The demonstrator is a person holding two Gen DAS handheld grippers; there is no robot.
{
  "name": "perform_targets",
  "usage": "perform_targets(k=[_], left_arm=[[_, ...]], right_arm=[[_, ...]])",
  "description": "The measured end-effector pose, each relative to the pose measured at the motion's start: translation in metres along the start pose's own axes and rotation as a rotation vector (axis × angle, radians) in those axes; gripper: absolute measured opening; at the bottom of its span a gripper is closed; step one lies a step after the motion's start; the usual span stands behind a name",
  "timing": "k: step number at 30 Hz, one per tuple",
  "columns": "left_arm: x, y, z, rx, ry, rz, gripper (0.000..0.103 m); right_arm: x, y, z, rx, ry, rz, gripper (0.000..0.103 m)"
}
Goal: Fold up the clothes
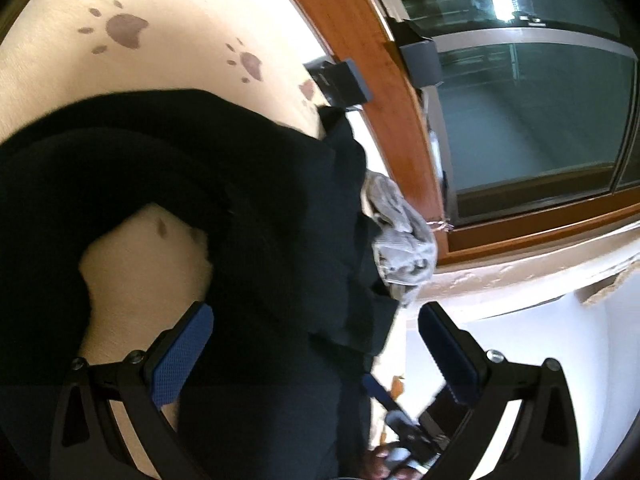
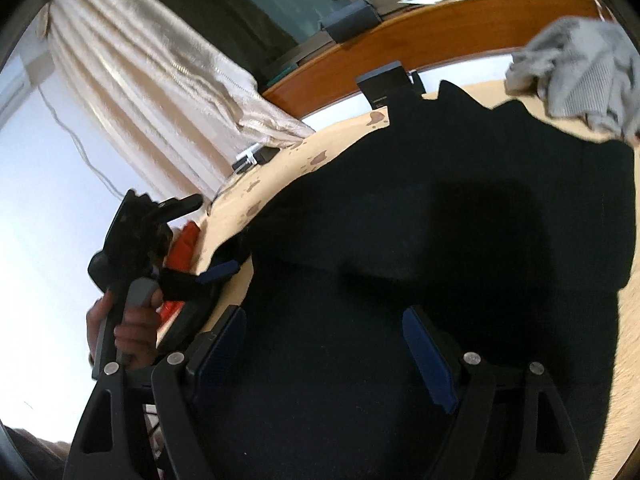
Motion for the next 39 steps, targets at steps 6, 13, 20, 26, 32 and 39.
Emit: perform_targets(k=[6, 13, 20, 26, 32, 39], left_arm=[[-0.019, -0.009, 0.002, 0.02, 0.006, -0.028, 0.101], [-0.045, 0.007, 0.006, 0.065, 0.038, -0.102, 0.093], [-0.047, 0.007, -0.01, 0.033, -0.012, -0.207, 0.093], [-0.049, 0.011, -0.02, 0.015, -0.022, -0.211, 0.09], [-0.052, 0.023, -0.017, 0.008, -0.006, -0.254, 0.027], [-0.047, 0.014, -0.021, -0.041, -0.042, -0.24, 0.005]], right_arm=[[0.005, -0.026, 0.003, -0.086, -0.027, -0.026, 0.083], [0.018, -0.031, 0.002, -0.086, -0.081, -0.029, 0.083], [0.018, -0.023, 0.005, -0.05, -0.089, -0.026, 0.083], [0.022, -0.026, 0.006, -0.065, -0.103, -0.028, 0.083], [0.026, -0.03, 0.005, -0.082, -0.127, -0.009, 0.083], [0.045, -0.037, -0.001, -0.118, -0.198, 0.004, 0.083]])
Point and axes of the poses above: each gripper's, at about its wrist camera, not at the fingertips, and x roughly against the way its jaws point, y to its left, z to its underside, the point moved 3 cm from there along -x, roughly the way its jaws point, and after that the axes turned 10 degrees about -x, right-handed, at the moved point
